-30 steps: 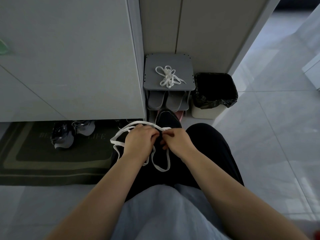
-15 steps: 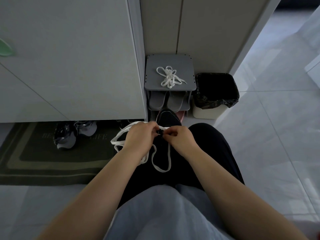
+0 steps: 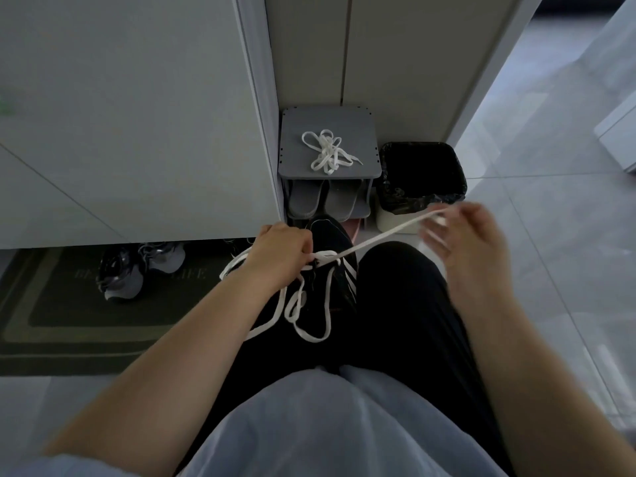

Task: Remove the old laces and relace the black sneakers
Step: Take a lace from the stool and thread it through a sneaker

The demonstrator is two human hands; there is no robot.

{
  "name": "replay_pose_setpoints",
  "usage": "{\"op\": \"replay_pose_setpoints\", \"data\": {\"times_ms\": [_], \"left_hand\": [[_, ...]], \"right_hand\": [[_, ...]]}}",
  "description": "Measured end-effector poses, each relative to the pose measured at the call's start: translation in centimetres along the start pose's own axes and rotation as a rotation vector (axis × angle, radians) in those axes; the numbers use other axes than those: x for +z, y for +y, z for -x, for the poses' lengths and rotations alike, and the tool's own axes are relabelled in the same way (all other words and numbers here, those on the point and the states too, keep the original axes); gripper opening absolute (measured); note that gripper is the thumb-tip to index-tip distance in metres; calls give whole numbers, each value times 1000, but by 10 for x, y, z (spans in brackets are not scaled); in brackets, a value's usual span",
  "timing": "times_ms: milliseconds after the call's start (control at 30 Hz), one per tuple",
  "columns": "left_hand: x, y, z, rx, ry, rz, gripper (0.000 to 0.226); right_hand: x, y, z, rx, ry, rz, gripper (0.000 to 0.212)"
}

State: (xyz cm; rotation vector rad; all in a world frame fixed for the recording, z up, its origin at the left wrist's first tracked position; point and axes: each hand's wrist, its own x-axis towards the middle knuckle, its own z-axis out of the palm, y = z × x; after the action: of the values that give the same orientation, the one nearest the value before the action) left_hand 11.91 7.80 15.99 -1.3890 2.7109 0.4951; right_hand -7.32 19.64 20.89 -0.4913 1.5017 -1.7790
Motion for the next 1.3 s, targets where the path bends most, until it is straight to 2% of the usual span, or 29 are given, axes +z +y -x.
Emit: {"op": "replay_pose_setpoints", "data": {"times_ms": [67, 133, 200, 267, 333, 400, 433, 500, 567, 667, 767, 833, 900, 933, 967, 1033, 1133, 1200, 1267, 1300], "left_hand": [[-4, -4, -3, 14, -50, 14, 8], [-12, -9, -4, -12, -78, 93, 9], [-25, -14, -3, -41, -65, 165, 5], [-40, -20, 0, -45, -44, 246, 2], [-58, -19, 6, -53, -20, 435, 7], [-74, -14, 13, -70, -7, 663, 14], [-81, -11, 16, -71, -8, 755, 16], [-90, -6, 21, -43, 0, 837, 18], [-93, -3, 24, -18, 38, 765, 18], [-90, -11, 21, -43, 196, 427, 17], [-84, -25, 19, -101, 377, 219, 17], [-78, -31, 19, -140, 418, 188, 19], [-69, -34, 18, -183, 415, 201, 21], [-64, -36, 17, -203, 401, 204, 21], [-58, -37, 16, -225, 375, 201, 20], [-47, -39, 13, -270, 294, 199, 19], [-33, -38, 15, -309, 181, 200, 16], [-27, -37, 20, -310, 160, 225, 11], [-23, -36, 25, -316, 166, 265, 7], [-21, -37, 27, -317, 176, 276, 6]], "right_hand": [[-20, -25, -1, -23, -30, -269, 24], [-35, -42, -1, -97, -74, -286, 25], [-36, -44, 0, -177, -78, -33, 28], [-25, -30, 0, -228, -132, 428, 28], [-5, -7, 2, -240, -333, 849, 21], [19, 19, 3, -211, -542, 1014, 8], [30, 31, 4, -191, -602, 1074, 8], [48, 50, 3, -169, -642, 1214, 18], [59, 63, -1, -161, -617, 1308, 20], [58, 64, -4, -125, -595, 1280, 19], [37, 40, -5, -90, -566, 1051, 10], [10, 14, -8, -59, -440, 786, 15], [-25, -18, -10, -49, -304, 341, 11], [-41, -33, -9, -73, -295, 162, 8], [-53, -44, -8, -113, -367, 70, 17], [-65, -59, -4, -148, -602, 158, 29], [-53, -54, -3, -140, -904, 615, 26], [-33, -35, -7, -162, -842, 861, 16], [-8, -10, -9, -199, -711, 945, 18], [6, 3, -8, -197, -696, 983, 13]]}}
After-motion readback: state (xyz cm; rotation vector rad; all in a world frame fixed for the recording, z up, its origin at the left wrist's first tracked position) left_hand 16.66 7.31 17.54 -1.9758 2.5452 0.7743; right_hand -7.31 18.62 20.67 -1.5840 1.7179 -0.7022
